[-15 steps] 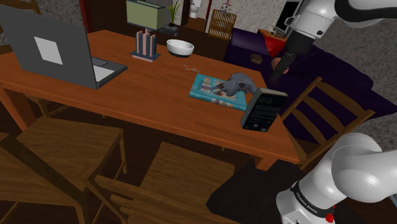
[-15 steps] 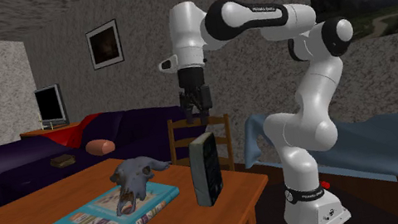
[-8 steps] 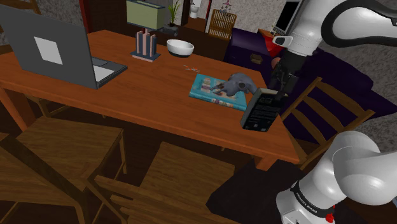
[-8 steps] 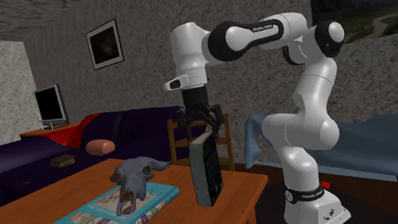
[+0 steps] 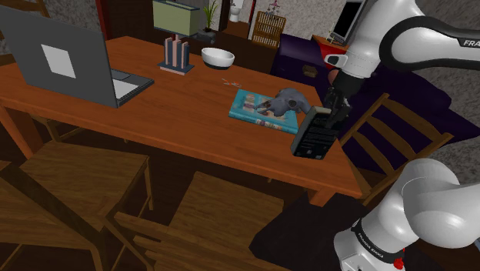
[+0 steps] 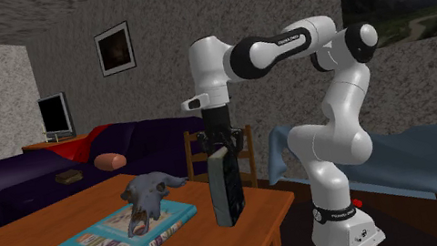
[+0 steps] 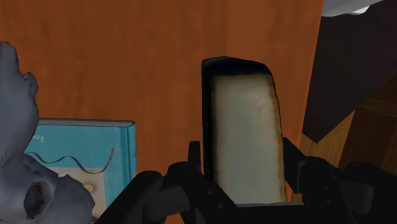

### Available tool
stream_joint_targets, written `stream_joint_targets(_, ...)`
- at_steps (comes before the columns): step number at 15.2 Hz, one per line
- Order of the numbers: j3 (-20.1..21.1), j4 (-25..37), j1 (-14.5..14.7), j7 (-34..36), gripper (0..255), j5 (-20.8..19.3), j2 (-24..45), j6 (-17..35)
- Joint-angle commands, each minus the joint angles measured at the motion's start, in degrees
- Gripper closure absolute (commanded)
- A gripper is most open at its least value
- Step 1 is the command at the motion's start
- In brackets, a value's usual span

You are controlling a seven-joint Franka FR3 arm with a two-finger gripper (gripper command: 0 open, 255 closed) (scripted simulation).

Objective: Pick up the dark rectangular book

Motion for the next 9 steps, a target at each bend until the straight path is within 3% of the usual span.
stream_joint_targets(1,0.0,-0.1,0.0,0.0,255,0.0,0.0,0.1)
stream_joint_targets(9,0.1,0.6,0.0,0.0,255,0.1,0.0,-0.7)
